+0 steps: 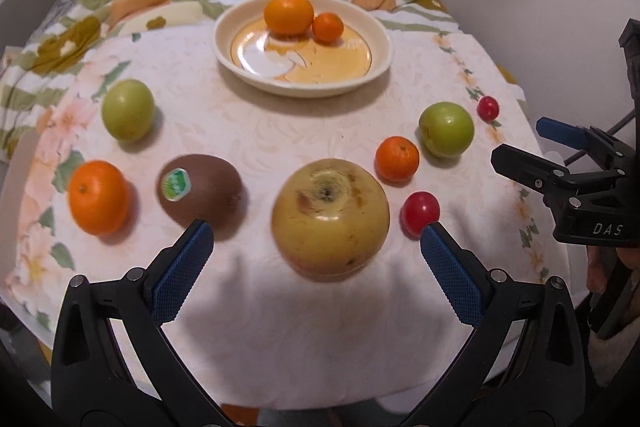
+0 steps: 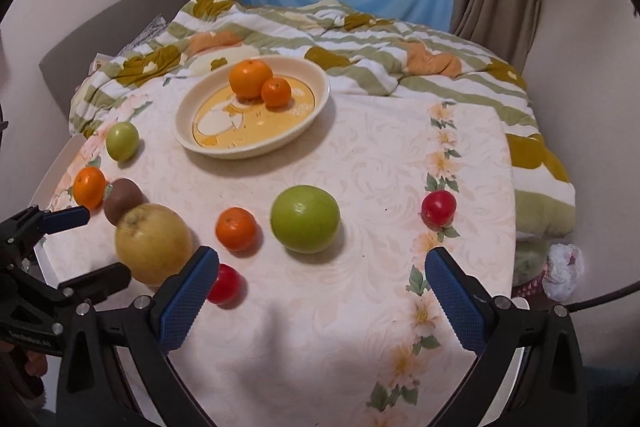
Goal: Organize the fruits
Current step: 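Grasp the yellow pear with the left tool while the right tool grasps the big green apple, then carry the pear and green apple over the white bowl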
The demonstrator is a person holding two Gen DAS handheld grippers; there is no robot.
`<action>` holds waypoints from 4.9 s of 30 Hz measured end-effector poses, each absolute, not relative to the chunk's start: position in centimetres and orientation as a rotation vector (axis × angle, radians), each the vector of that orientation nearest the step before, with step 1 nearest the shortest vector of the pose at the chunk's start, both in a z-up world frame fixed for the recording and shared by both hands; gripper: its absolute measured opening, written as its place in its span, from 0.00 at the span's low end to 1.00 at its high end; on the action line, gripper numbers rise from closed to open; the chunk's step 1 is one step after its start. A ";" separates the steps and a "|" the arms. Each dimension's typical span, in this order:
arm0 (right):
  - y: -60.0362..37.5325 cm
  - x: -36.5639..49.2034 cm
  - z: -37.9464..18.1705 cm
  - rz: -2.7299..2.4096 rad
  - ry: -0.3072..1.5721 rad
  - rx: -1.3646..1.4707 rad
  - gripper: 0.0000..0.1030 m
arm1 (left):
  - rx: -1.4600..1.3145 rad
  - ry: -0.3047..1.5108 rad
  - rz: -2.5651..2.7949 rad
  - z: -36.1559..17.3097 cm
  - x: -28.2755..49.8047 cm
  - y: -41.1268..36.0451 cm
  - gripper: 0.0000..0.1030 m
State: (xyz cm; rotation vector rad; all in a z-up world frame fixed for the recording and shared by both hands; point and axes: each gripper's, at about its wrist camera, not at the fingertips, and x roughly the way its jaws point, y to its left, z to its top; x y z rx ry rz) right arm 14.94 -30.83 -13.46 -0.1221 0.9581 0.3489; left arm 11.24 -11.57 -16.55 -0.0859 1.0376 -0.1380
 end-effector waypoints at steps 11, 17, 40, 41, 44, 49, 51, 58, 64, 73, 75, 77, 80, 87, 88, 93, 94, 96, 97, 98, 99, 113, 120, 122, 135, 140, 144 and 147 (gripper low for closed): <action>-30.6 16.9 -15.3 0.438 0.999 -0.152 0.83 | -0.115 1.086 -0.091 -19.1 13.2 -13.2 0.88; -30.3 17.5 -16.0 0.479 1.023 -0.164 0.76 | -0.141 1.104 -0.069 -19.8 13.6 -12.8 0.81; -29.1 20.0 -18.1 0.538 1.073 -0.134 0.61 | -0.164 1.118 -0.009 -19.8 11.7 -11.9 0.80; -29.1 20.0 -18.2 0.539 1.077 -0.129 0.60 | -0.167 1.118 -0.008 -19.8 11.6 -11.9 0.80; -29.0 20.1 -18.7 0.532 1.097 -0.124 0.48 | -0.165 1.118 -0.008 -19.7 11.4 -11.8 0.80; -29.3 19.8 -18.6 0.521 1.094 -0.104 0.48 | -0.174 1.117 -0.008 -19.7 11.3 -11.8 0.80; -29.4 19.6 -18.4 0.518 1.093 -0.100 0.48 | -0.178 1.114 -0.008 -19.6 11.2 -11.8 0.80; -29.9 19.1 -16.8 0.513 1.066 -0.088 0.48 | -0.179 1.081 -0.019 -18.0 10.6 -11.8 0.80; -30.1 18.4 -14.4 0.507 1.032 -0.075 0.48 | -0.176 1.032 -0.035 -15.1 10.4 -11.7 0.80; -29.6 18.0 -9.9 0.491 0.971 -0.052 0.48 | -0.155 0.936 -0.054 -9.6 11.6 -10.2 0.80; -29.3 18.1 -9.2 0.486 0.959 -0.050 0.48 | -0.150 0.919 -0.061 -8.8 12.3 -9.7 0.80; -29.0 18.3 -8.7 0.478 0.950 -0.048 0.48 | -0.142 0.910 -0.071 -8.3 13.2 -9.2 0.80; -28.6 18.8 -8.3 0.456 0.946 -0.034 0.48 | -0.128 0.911 -0.101 -7.9 15.1 -8.3 0.80; -27.1 20.4 -7.8 0.376 0.951 0.017 0.48 | -0.077 0.921 -0.181 -7.9 20.0 -6.4 0.80; -26.8 20.6 -7.8 0.364 0.952 0.021 0.48 | -0.071 0.923 -0.195 -8.0 20.7 -6.1 0.80; -25.7 22.0 -8.2 0.299 0.964 0.055 0.48 | -0.029 0.944 -0.260 -9.0 24.4 -5.0 0.80; -25.5 22.2 -8.3 0.285 0.969 0.064 0.48 | -0.020 0.954 -0.270 -9.3 25.1 -4.8 0.80; -25.2 22.7 -8.5 0.262 0.975 0.074 0.48 | -0.002 0.969 -0.294 -10.0 26.7 -4.4 0.80; -24.9 23.0 -8.6 0.246 0.979 0.081 0.48 | 0.005 0.974 -0.303 -10.2 27.3 -4.2 0.80; -24.8 23.3 -8.7 0.234 0.981 0.084 0.48 | 0.016 0.982 -0.315 -10.6 28.0 -4.0 0.80; -24.6 23.5 -8.9 0.224 0.984 0.087 0.48 | 0.025 0.986 -0.323 -11.0 28.4 -3.9 0.80; -23.5 25.6 -11.2 0.087 1.032 0.120 0.48 | 0.147 1.042 -0.461 -15.9 34.6 -5.0 0.80; -23.9 25.9 -12.0 0.045 1.047 0.149 0.48 | 0.181 1.023 -0.480 -16.2 35.7 -5.4 0.80; -23.8 26.0 -12.1 0.043 1.049 0.154 0.48 | 0.179 1.023 -0.488 -16.4 35.9 -5.4 0.80; -23.6 26.0 -11.9 0.047 1.044 0.160 0.48 | 0.186 0.936 -0.475 -14.3 35.5 -5.7 1.00; -23.3 26.0 -11.2 0.065 1.034 0.150 0.48 | 0.150 0.938 -0.428 -12.9 34.9 -3.6 1.00; -23.0 26.0 -11.0 0.097 1.030 0.127 0.48 | 0.124 0.942 -0.376 -12.0 34.0 -1.9 1.00; -22.9 26.3 -11.2 0.127 1.029 0.105 0.48 | 0.091 0.947 -0.338 -11.4 32.9 -0.7 1.00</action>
